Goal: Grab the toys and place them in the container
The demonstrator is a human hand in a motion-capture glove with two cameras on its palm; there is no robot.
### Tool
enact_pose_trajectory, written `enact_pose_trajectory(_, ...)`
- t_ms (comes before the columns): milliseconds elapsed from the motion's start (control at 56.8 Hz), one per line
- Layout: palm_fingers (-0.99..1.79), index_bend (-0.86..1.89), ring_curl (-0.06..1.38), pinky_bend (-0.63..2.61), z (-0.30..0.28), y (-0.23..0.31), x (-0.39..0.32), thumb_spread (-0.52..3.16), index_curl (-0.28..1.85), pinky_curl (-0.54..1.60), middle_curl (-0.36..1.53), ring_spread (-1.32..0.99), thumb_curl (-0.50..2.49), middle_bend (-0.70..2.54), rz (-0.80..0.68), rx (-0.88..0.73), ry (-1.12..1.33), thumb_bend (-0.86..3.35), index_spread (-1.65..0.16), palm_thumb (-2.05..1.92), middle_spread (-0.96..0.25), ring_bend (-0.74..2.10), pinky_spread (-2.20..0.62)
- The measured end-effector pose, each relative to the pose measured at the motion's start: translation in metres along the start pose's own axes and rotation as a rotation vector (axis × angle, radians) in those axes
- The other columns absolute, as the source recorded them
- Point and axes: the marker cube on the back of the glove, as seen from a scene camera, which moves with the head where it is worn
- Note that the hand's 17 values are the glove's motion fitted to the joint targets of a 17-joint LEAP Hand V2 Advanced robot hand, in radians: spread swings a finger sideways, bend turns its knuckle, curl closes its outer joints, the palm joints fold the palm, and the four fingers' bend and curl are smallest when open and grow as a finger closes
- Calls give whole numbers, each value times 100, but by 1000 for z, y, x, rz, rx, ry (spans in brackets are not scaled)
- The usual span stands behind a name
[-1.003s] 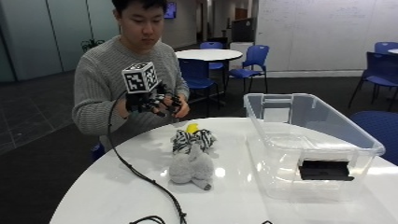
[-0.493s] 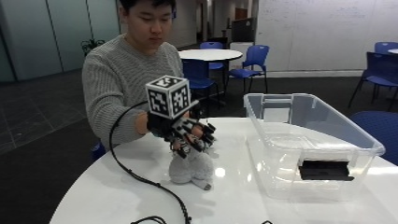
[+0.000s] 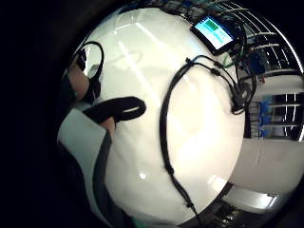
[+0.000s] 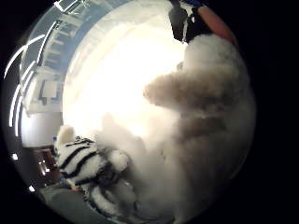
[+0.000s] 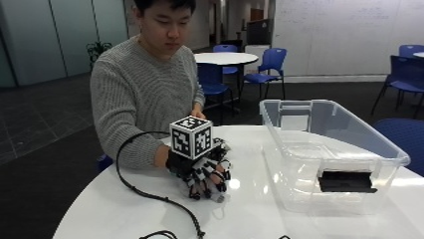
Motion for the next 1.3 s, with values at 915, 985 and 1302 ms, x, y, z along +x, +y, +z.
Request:
enact_pose_trajectory(915,99,16,44,95,-251,-129,-230,89,19,35,52,-43,80,31,-399,200,-309,5,-41,68,-28,104,-43)
enact_pose_trajectory(985,98,15,45,95,-236,-144,-283,88,19,36,53,-43,82,30,-434,204,-215,4,-41,67,-28,103,-43)
enact_pose_trajectory(1302,97,15,47,95,-197,-166,-337,86,17,37,57,-44,90,25,-537,114,-196,1,-42,68,-30,101,-43)
